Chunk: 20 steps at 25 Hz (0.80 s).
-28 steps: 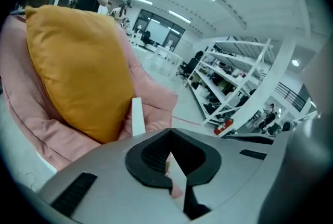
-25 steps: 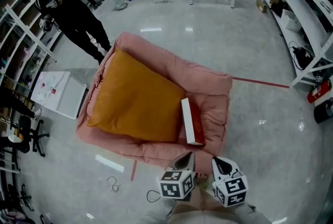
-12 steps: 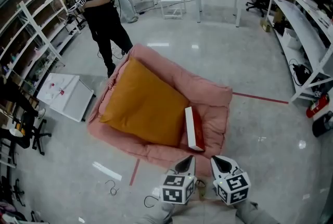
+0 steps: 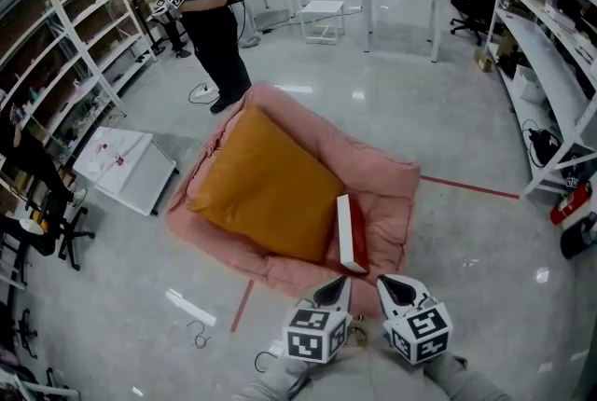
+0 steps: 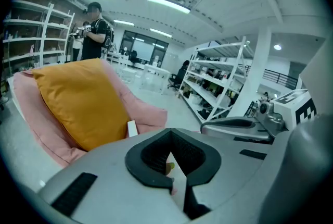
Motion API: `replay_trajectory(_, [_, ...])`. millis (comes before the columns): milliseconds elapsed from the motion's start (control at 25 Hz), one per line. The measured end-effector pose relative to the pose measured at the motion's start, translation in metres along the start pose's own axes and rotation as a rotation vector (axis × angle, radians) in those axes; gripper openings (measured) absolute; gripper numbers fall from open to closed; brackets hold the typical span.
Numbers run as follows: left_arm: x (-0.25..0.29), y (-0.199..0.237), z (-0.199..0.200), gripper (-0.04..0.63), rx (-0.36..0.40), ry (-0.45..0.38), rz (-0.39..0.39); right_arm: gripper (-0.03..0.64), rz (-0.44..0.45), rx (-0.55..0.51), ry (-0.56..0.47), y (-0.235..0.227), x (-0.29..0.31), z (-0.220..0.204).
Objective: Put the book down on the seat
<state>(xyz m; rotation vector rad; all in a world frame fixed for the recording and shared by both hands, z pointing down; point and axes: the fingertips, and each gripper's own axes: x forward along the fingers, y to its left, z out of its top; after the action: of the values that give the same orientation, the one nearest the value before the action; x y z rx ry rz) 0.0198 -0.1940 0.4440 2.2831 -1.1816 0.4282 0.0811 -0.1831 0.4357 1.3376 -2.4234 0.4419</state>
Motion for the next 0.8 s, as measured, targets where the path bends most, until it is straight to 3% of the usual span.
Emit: replay_trajectory(800, [0.004, -0.001, 0.014, 0.006, 0.017, -0.021, -0.003, 0.005, -0.010, -0.047, -0.012, -0.006, 0.004, 0.011])
